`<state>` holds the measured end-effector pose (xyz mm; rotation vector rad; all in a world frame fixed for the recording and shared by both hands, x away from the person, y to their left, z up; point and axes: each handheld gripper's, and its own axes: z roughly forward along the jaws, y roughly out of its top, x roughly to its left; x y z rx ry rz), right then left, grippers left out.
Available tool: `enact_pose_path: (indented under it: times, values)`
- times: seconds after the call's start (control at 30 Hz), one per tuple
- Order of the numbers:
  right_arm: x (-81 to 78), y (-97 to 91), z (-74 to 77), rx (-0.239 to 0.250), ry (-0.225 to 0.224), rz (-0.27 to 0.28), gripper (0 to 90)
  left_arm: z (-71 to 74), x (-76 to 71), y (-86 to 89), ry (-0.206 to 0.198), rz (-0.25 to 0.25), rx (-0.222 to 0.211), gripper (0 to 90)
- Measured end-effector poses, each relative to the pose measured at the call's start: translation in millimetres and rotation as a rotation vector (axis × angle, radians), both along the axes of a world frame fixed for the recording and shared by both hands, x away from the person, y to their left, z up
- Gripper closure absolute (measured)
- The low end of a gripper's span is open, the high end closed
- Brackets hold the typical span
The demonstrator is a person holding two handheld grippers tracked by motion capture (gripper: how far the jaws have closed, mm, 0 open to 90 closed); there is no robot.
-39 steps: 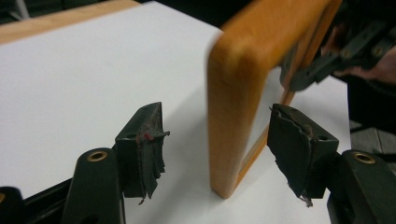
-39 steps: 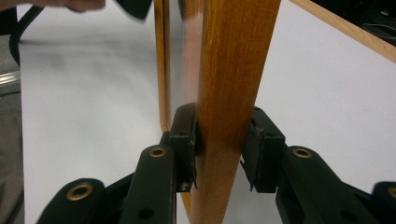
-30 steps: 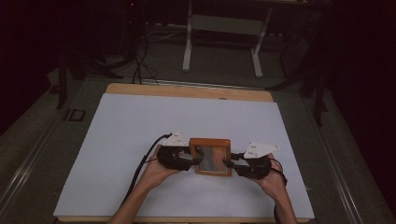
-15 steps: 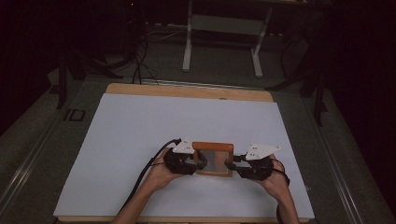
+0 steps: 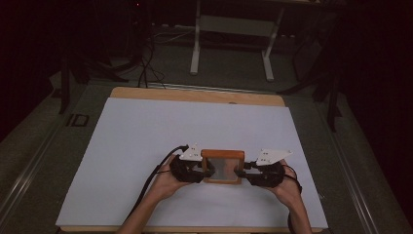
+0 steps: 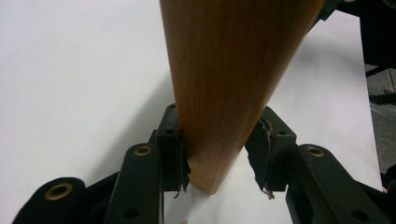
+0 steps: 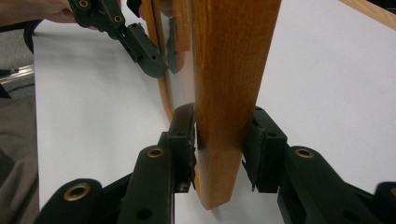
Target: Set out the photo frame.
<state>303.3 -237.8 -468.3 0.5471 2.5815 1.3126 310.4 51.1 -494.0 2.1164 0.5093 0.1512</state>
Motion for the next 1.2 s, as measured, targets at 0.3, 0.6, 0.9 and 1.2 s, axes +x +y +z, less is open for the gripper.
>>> enact_pose_path:
  times: [0.3,0.6,0.9,1.2]
  values:
    - [1.9,9.9,2.4,0.028,0.004,0.010,66.2,4.3,-4.7,13.9,0.006,0.031,-0.036,60.5]
    - [2.3,17.2,3.2,0.040,0.006,0.019,66.2,8.9,-8.6,23.3,0.012,0.052,-0.034,60.1]
    - [1.3,25.7,4.6,0.065,0.007,0.022,65.9,15.4,-11.9,31.1,0.014,0.073,-0.029,59.8]
    - [7.3,35.6,-0.4,0.106,0.027,-0.009,64.4,18.7,-10.1,41.2,0.009,0.115,-0.042,59.4]
